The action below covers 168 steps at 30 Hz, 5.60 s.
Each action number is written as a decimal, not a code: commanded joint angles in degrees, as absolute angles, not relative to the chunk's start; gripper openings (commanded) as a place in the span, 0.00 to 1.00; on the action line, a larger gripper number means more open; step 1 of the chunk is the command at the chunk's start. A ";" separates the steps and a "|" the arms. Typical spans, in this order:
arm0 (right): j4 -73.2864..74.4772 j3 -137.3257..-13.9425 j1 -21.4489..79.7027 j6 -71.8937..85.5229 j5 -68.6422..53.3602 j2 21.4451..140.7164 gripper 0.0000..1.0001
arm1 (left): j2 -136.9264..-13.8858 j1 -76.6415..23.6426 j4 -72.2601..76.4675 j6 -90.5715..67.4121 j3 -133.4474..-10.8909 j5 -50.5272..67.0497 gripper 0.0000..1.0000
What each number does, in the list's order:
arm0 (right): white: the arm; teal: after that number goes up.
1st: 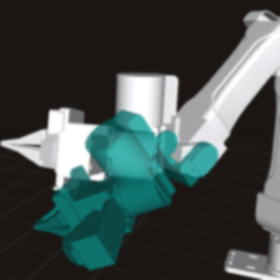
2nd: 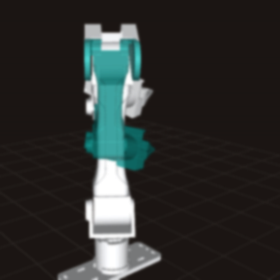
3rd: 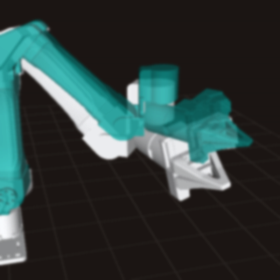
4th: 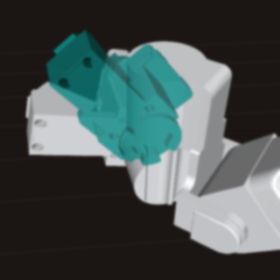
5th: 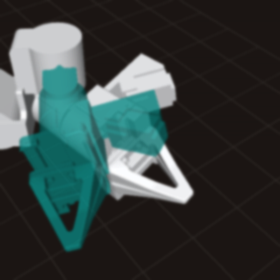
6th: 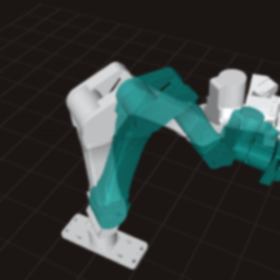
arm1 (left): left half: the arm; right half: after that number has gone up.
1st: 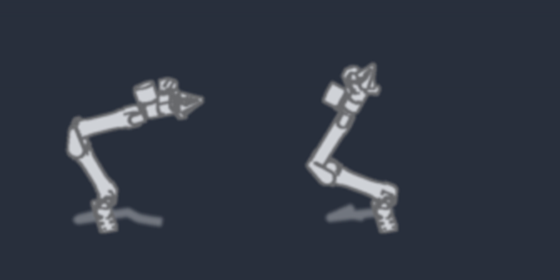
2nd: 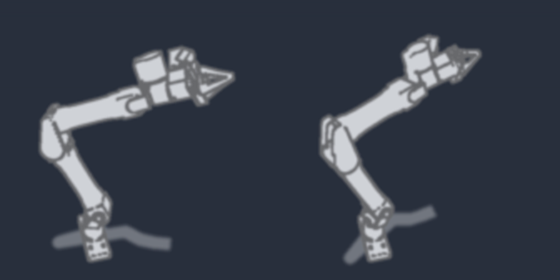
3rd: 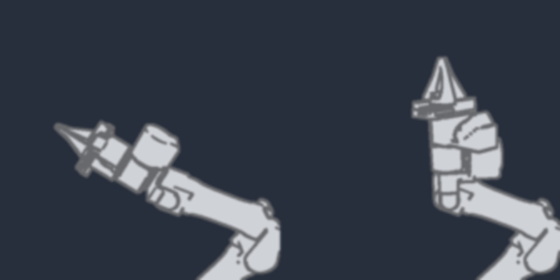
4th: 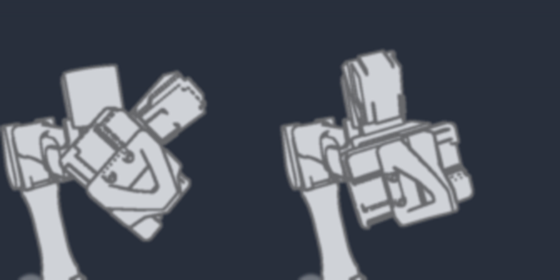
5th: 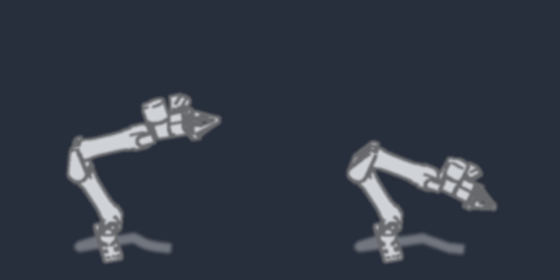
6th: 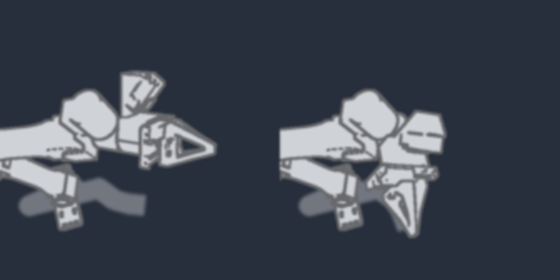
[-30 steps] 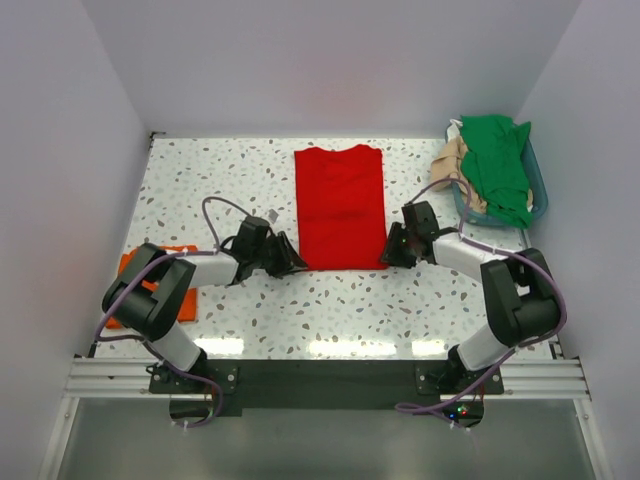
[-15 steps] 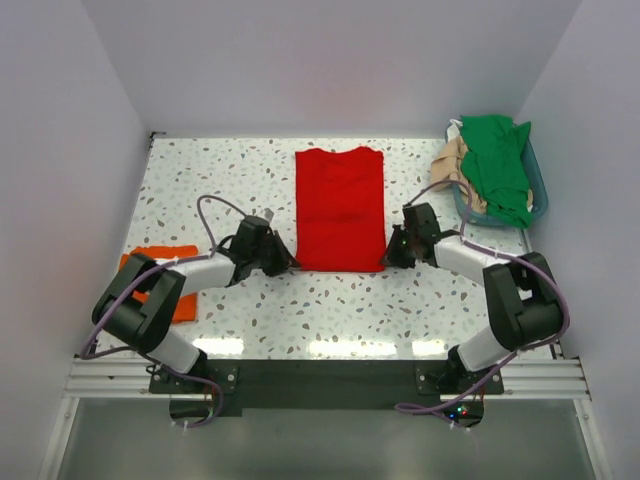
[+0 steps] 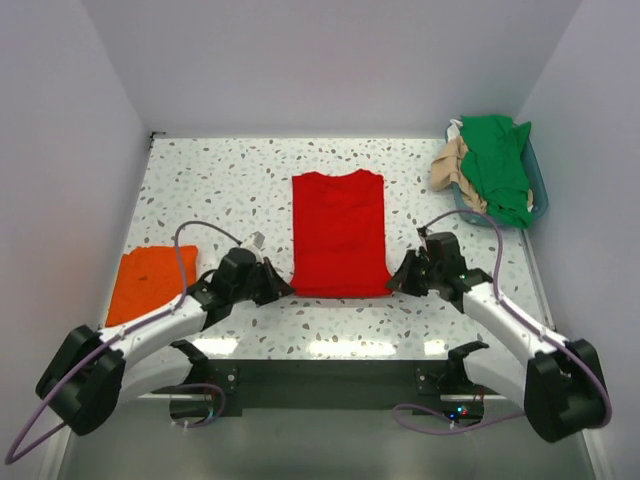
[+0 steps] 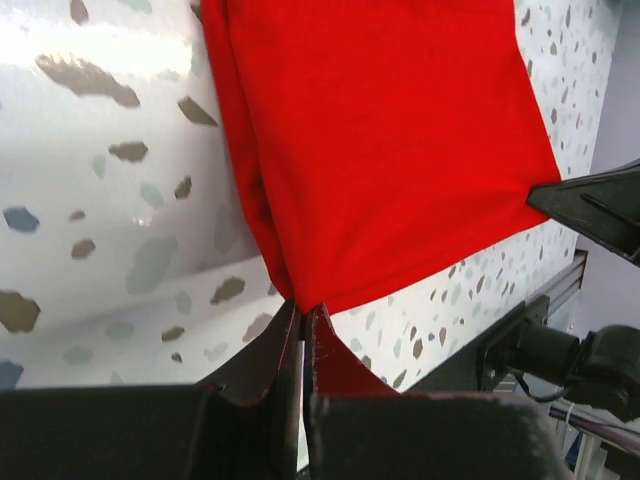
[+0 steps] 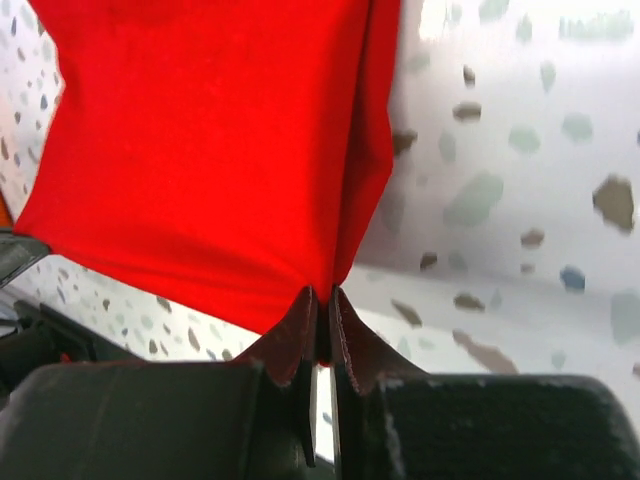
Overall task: Fold and stack the t-shirts
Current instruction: Fold the tshirt, then neatly place the folded tshirt to the corner
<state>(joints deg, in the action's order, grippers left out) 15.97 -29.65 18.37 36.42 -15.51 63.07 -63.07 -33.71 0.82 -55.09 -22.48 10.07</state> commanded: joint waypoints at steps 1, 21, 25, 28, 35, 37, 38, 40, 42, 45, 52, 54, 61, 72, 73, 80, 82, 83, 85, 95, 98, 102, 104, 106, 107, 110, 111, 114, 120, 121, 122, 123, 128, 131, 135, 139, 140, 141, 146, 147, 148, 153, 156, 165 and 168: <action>22.48 -26.02 18.11 37.52 -16.96 54.16 0.00 | -56.09 -36.99 -5.00 -57.47 -18.91 5.02 0.00; 27.25 -41.56 18.11 35.95 -12.48 56.58 0.00 | -61.94 -39.66 -10.81 -53.19 -40.04 -7.39 0.00; 24.53 -51.12 18.11 35.16 -11.25 67.13 0.00 | -71.86 -34.11 -7.83 -50.89 -46.92 -2.99 0.00; 23.73 -58.15 17.93 34.28 -10.02 76.00 0.00 | -78.80 -30.77 -7.56 -48.96 -53.59 -0.36 0.00; 25.22 -75.30 15.65 32.87 -10.72 93.58 0.00 | -94.38 -24.88 -10.02 -45.18 -70.82 4.04 0.00; 26.97 -81.78 14.33 32.26 -12.21 99.89 0.00 | -99.63 -22.68 -10.11 -44.74 -75.83 7.10 0.00; 27.33 -83.57 13.89 32.26 -12.56 101.67 0.00 | -101.49 -21.98 -10.02 -44.48 -77.59 7.99 0.00; 27.51 -88.47 12.14 32.34 -14.32 105.62 0.00 | -107.28 -20.13 -10.20 -43.68 -83.13 10.27 0.00; 27.68 -91.74 10.30 33.13 -15.55 111.16 0.00 | -111.60 -18.64 -10.81 -42.81 -89.26 12.38 0.00; 28.21 -97.54 8.36 33.84 -18.18 118.72 0.00 | -120.21 -16.97 -11.16 -41.84 -96.91 17.48 0.00; 28.31 -103.64 5.19 33.66 -19.69 125.87 0.53 | -126.49 -12.75 -3.79 -42.89 -96.52 24.86 0.54; 27.51 -100.65 5.01 33.05 -17.16 122.89 0.59 | -123.59 -12.05 -1.51 -42.80 -93.00 25.05 0.59; 22.41 -87.64 6.59 32.96 -12.05 111.02 0.59 | -114.27 -12.57 3.95 -45.09 -80.52 23.91 0.53; 22.94 -89.22 13.88 33.66 -9.93 112.94 0.47 | -113.90 -21.00 2.64 -44.83 -77.25 19.96 0.15; 22.59 -88.60 14.41 33.75 -10.19 113.11 0.45 | -114.25 -21.44 2.29 -44.91 -77.08 19.52 0.10; 17.14 -74.81 15.38 34.63 -10.72 111.45 0.41 | -114.35 -24.26 2.81 -47.28 -69.53 15.47 0.00; 16.53 -70.94 15.47 34.63 -10.55 110.66 0.40 | -113.82 -24.43 4.04 -48.16 -66.99 14.85 0.00; 16.18 -69.71 15.38 34.45 -10.63 110.22 0.40 | -113.38 -24.69 5.26 -48.77 -64.36 14.51 0.00; 15.30 -66.37 15.38 34.54 -10.55 108.99 0.40 | -111.98 -25.31 6.06 -49.39 -60.50 13.01 0.00; 13.98 -53.81 15.47 33.75 -10.89 98.02 0.38 | -100.84 -28.38 9.05 -53.17 -46.42 8.62 0.00; 14.24 -51.07 15.56 32.96 -11.60 94.85 0.38 | -97.04 -30.32 9.32 -54.40 -41.67 7.38 0.00; 17.13 -49.30 15.47 31.20 -11.25 89.40 0.39 | -90.19 -30.94 9.58 -55.02 -38.06 8.35 0.00; 18.62 -51.14 15.47 30.32 -11.86 88.25 0.40 | -88.08 -30.94 6.95 -53.01 -39.81 7.83 0.04; 19.86 -52.90 15.47 29.97 -12.13 86.84 0.42 | -87.89 -30.59 4.58 -50.99 -44.09 6.86 0.14; 20.56 -53.95 15.47 29.54 -11.69 86.66 0.42 | -88.41 -30.32 1.61 -49.32 -45.77 6.51 0.19; 21.97 -57.56 15.56 29.27 -10.55 87.18 0.44 | -90.17 -28.13 0.96 -46.77 -49.04 8.34 0.40; 22.41 -59.74 15.47 29.09 -10.46 87.80 0.44 | -90.87 -27.34 1.14 -46.24 -49.48 10.26 0.48; 22.85 -65.64 15.47 29.09 -9.93 92.62 0.44 | -95.00 -25.14 1.40 -44.30 -52.29 13.43 0.57; 23.82 -78.56 14.59 29.79 -9.75 105.19 0.43 | -105.55 -23.38 2.99 -39.46 -62.21 20.84 0.58; 24.08 -79.97 13.98 29.97 -10.54 107.12 0.41 | -107.38 -23.03 2.38 -39.46 -62.92 20.57 0.58; 24.69 -82.50 13.63 30.06 -10.98 110.10 0.41 | -108.19 -22.85 2.29 -39.38 -63.54 20.31 0.56; 24.96 -83.49 13.28 30.06 -11.51 111.69 0.40 | -108.89 -22.68 1.68 -39.55 -64.59 19.43 0.55; 25.75 -86.30 9.85 30.06 -12.30 118.81 0.37 | -109.87 -22.50 -3.16 -40.78 -64.34 13.98 0.45; 27.06 -87.71 8.97 29.36 -12.31 121.02 0.35 | -108.73 -22.32 -2.90 -41.04 -62.85 13.71 0.45; 26.54 -87.54 8.88 29.62 -13.70 121.73 0.35 | -105.83 -21.01 -3.16 -40.61 -62.32 13.62 0.46; 26.72 -88.24 8.88 29.45 -14.77 121.20 0.35 | -102.31 -19.16 -4.74 -39.03 -61.79 13.71 0.58; 26.98 -88.68 8.88 29.44 -14.85 120.94 0.35 | -102.04 -18.99 -4.66 -38.59 -61.53 14.06 0.64; 27.07 -88.86 8.88 29.36 -15.11 120.94 0.35 | -102.04 -18.90 -4.57 -38.15 -61.26 15.54 0.66; 27.42 -89.47 8.88 29.27 -15.82 119.80 0.35 | -106.60 -18.90 -4.57 -35.25 -62.40 22.66 0.71; 27.51 -89.47 8.88 29.35 -15.99 119.62 0.35 | -107.31 -18.90 -4.57 -35.16 -62.40 24.33 0.71; 27.51 -89.56 8.96 29.27 -16.00 119.53 0.35 | -108.62 -18.90 -4.40 -35.07 -62.32 25.13 0.71; 27.25 -89.56 8.79 29.36 -16.61 118.13 0.35 | -110.48 -19.51 -1.67 -36.03 -60.38 28.56 0.69; 27.16 -89.47 8.88 29.36 -16.79 117.34 0.35 | -111.27 -20.47 -2.19 -36.39 -60.12 26.91 0.62; 26.98 -89.38 8.96 29.79 -17.14 115.23 0.35 | -112.06 -24.61 -4.48 -41.21 -61.08 18.03 0.17; 26.72 -88.60 8.88 30.93 -16.44 111.81 0.36 | -109.52 -24.61 -5.96 -44.90 -61.61 14.09 0.00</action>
<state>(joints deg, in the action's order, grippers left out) 26.72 -87.42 8.99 30.41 -16.01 119.02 -110.32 -24.38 -1.91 -41.47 -61.52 20.80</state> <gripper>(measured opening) 0.352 0.050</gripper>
